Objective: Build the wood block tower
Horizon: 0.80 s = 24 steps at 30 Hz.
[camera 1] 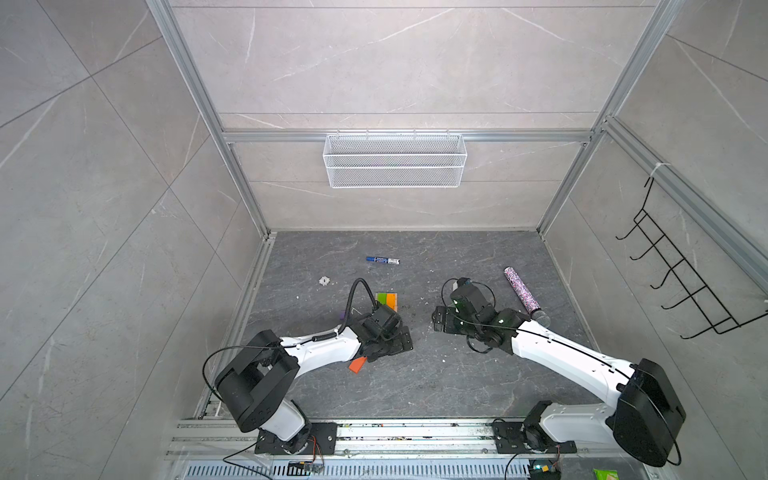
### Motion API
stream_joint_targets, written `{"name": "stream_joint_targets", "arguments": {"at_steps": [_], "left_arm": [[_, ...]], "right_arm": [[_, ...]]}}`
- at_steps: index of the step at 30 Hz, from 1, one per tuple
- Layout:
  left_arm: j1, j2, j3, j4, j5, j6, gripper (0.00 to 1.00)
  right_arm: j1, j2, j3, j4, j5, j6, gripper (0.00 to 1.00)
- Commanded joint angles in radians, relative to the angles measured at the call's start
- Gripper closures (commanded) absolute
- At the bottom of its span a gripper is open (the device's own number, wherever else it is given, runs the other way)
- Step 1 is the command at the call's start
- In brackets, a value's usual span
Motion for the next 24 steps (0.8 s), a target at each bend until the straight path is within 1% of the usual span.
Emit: {"name": "stream_joint_targets", "arguments": {"at_steps": [1,12,24], "left_arm": [[-0.004,0.008,0.041,-0.022,-0.039,-0.02,0.0],[0.008,0.005,0.047,-0.06,-0.084,-0.013,0.0],[0.035,-0.006,0.04,-0.057,-0.093,-0.017,0.0]], "right_arm": [[-0.005,-0.016,-0.014,-0.024,0.018,0.013,0.12],[-0.006,-0.006,-0.012,-0.022,0.011,0.013,0.12],[-0.006,-0.012,-0.004,-0.034,0.009,0.004,0.12]]}}
